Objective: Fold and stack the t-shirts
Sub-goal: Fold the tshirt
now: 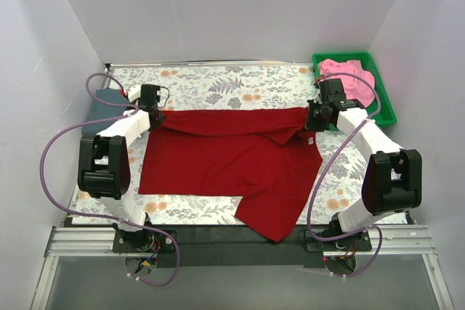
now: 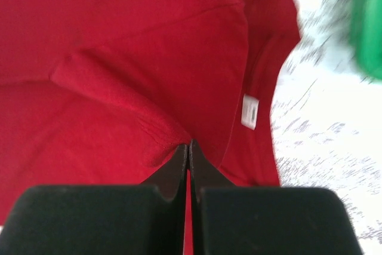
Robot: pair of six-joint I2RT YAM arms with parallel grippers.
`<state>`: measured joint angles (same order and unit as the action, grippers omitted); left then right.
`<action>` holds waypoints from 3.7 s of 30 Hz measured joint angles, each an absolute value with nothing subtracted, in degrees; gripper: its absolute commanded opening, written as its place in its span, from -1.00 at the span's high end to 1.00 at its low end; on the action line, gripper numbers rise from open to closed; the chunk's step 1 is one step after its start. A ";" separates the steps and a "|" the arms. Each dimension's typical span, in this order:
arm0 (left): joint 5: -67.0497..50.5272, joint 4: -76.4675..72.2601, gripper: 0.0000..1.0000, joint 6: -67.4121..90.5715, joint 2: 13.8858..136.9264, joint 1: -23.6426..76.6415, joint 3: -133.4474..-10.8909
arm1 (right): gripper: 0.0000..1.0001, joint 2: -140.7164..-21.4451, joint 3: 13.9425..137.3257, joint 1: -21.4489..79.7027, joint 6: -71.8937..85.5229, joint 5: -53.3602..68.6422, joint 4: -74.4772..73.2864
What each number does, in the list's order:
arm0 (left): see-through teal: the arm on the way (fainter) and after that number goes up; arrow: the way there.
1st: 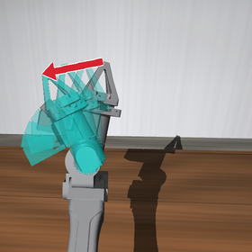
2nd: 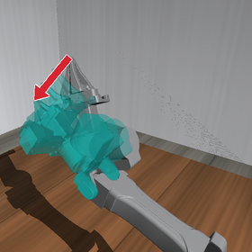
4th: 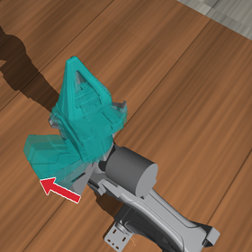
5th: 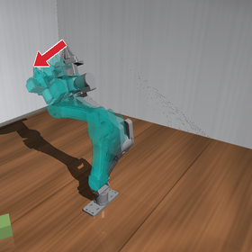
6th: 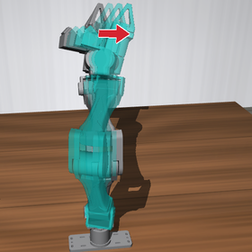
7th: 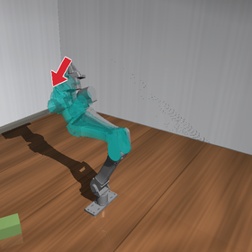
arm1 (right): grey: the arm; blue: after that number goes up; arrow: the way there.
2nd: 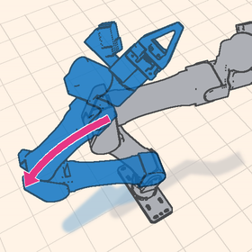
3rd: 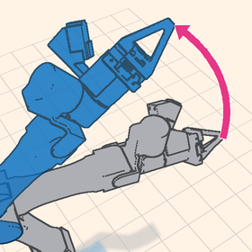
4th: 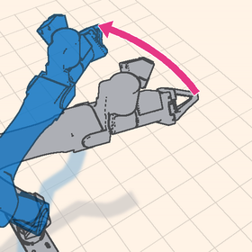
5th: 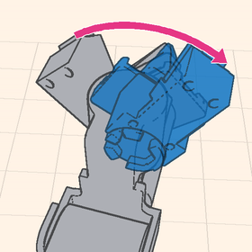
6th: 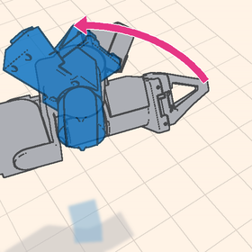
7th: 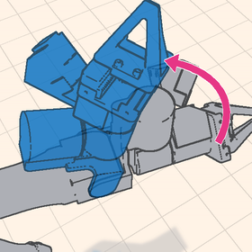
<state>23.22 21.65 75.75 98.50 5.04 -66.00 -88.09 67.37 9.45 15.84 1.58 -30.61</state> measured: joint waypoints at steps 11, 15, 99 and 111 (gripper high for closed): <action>22.26 21.93 -0.37 79.24 93.67 5.04 -56.75 | -0.08 -88.07 62.28 9.54 14.39 4.80 -32.42; 24.93 21.12 -0.56 78.54 93.38 4.99 -58.48 | -0.14 -89.25 67.31 9.43 14.11 1.54 -31.97; 25.82 16.71 -0.33 69.95 105.34 4.80 -74.22 | 0.73 -113.95 75.96 1.76 11.60 0.93 -11.33; 20.69 21.21 -0.23 89.76 95.46 4.84 -59.29 | 0.78 -113.95 75.96 1.72 11.55 2.35 -11.33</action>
<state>20.69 21.21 89.76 95.46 4.84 -59.29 -113.95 75.96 1.72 11.55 2.35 -11.33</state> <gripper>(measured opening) 0.634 0.114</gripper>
